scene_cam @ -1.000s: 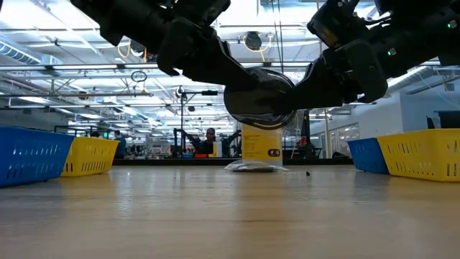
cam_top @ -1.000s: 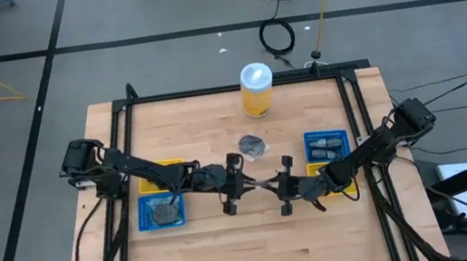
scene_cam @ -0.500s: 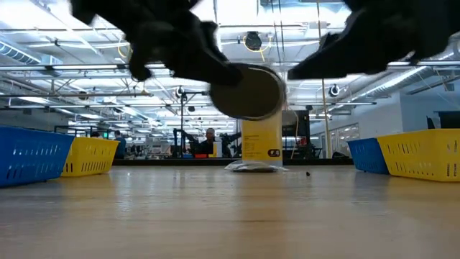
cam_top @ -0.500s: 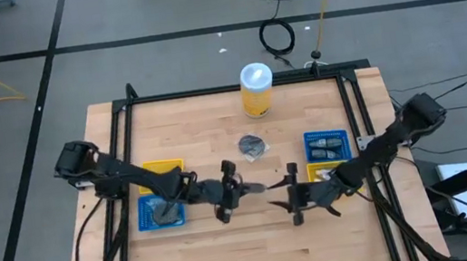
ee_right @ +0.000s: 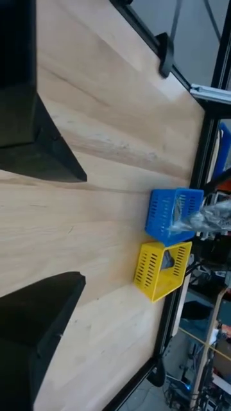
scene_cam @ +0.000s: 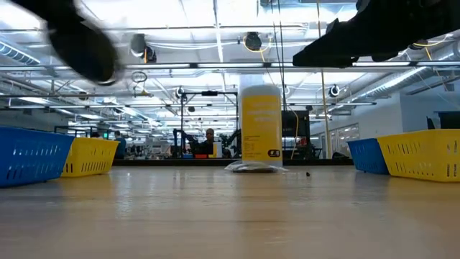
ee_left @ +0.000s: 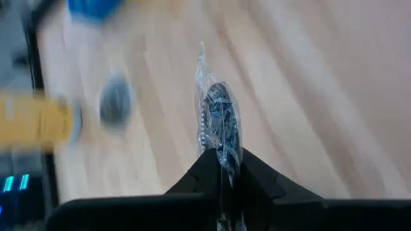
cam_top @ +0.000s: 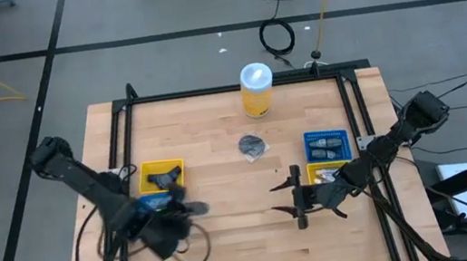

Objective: Pick & Place Travel size toiletries
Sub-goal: Put the black hairbrush into the left blue bin

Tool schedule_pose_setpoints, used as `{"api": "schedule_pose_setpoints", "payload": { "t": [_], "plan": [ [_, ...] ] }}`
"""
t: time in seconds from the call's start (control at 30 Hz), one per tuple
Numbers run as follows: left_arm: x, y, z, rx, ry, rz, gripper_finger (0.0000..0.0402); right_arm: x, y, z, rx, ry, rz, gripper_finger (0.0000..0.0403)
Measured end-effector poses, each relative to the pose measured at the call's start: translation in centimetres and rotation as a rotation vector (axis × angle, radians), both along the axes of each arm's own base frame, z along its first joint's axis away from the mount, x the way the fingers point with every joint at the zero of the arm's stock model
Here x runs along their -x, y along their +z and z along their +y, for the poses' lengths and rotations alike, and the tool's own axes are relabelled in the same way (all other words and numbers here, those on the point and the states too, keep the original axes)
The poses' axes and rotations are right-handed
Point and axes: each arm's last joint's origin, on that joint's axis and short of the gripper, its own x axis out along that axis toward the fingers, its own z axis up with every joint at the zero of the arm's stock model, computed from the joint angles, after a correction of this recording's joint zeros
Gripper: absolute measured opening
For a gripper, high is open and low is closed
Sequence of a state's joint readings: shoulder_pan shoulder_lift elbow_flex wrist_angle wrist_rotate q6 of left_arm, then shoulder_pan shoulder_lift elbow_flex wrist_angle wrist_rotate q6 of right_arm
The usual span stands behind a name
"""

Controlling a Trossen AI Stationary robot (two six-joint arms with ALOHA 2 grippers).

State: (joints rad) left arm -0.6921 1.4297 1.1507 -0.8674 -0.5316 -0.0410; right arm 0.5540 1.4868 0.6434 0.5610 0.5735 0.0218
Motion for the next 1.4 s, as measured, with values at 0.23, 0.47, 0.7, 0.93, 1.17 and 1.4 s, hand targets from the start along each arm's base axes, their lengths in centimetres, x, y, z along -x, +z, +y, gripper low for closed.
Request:
{"api": "schedule_pose_setpoints", "payload": {
  "t": [0.23, 0.47, 0.7, 0.93, 1.17, 1.4],
  "plan": [
    [6.2, -0.6, -1.8, -0.005, 0.185, 0.185, 0.0049, -0.1, 0.1, -0.1, -0.009, -0.006, -0.011, 0.023],
    [10.3, -2.0, -2.8, -0.046, 0.274, 0.175, 0.005, -0.4, 0.2, -0.6, -0.027, -0.031, -0.018, 0.0227],
    [11.7, -5.5, -1.6, -0.138, 0.325, 0.113, 0.0051, -0.5, 0.2, -0.7, -0.031, -0.037, -0.025, 0.0228],
    [11.5, -6.6, -1.2, -0.134, 0.332, 0.079, 0.0051, -0.5, 0.2, -0.7, -0.03, -0.037, -0.024, 0.0225],
    [11.6, -8.5, -0.6, -0.148, 0.313, 0.08, 0.0094, -0.5, 0.2, -0.7, -0.03, -0.037, -0.024, 0.0224],
    [11.1, -7.9, -0.1, -0.096, 0.418, 0.076, 0.0234, -0.5, 0.2, -0.7, -0.03, -0.037, -0.024, 0.0224]
  ]
}}
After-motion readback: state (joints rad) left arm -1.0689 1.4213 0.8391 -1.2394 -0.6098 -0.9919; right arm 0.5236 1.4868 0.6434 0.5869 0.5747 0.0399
